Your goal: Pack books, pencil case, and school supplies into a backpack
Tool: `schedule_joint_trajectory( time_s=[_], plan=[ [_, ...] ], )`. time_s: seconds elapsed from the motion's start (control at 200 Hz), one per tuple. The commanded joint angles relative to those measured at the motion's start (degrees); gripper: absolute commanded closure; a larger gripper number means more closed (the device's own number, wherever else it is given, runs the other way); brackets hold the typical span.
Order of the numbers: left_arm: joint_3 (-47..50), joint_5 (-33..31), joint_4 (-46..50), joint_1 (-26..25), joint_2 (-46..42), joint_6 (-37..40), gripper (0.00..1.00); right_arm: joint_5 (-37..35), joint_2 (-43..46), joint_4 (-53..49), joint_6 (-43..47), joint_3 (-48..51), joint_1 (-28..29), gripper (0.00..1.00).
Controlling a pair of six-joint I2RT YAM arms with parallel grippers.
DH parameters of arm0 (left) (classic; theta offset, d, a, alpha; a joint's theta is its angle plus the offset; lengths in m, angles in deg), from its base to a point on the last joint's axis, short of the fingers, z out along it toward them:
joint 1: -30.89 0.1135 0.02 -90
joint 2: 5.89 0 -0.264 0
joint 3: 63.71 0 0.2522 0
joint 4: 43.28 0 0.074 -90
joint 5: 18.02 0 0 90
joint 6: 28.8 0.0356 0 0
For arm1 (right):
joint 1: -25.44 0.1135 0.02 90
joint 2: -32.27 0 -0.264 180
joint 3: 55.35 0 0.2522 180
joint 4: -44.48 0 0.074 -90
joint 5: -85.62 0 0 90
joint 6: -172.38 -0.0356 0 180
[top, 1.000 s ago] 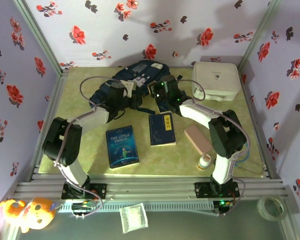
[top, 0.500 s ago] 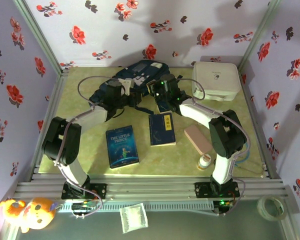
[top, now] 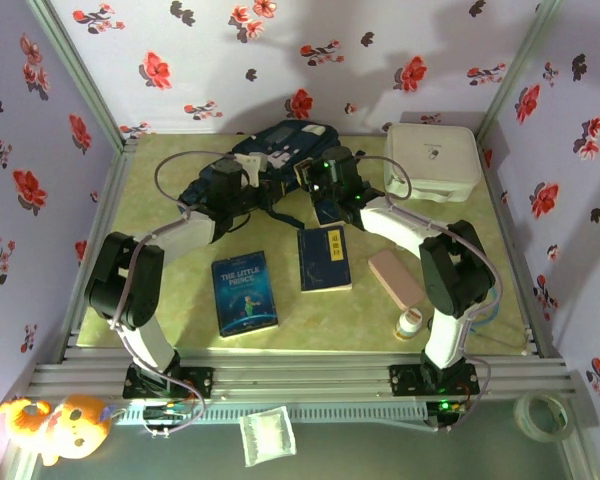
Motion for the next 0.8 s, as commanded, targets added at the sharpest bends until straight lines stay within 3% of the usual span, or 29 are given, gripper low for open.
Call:
schedule_joint_trajectory(
  time_s=[0.0, 0.185, 0.795],
  plan=[
    [-0.82, -0.21, -6.94, 0.49, 1.30, 0.97, 0.92, 6.54, 3.91, 2.52, -0.33, -1.91, 1.79, 1.00],
    [1.25, -2.83, -5.47, 0.49, -0.41, 2.51, 1.00, 5.33, 4.08, 1.17, 0.88, -1.58, 1.28, 1.00],
    [16.71, -11.07, 1.15, 1.80, -15.99, 2.71, 1.00, 3.10, 4.17, -1.69, 4.04, 0.64, -0.40, 1.00]
  ],
)
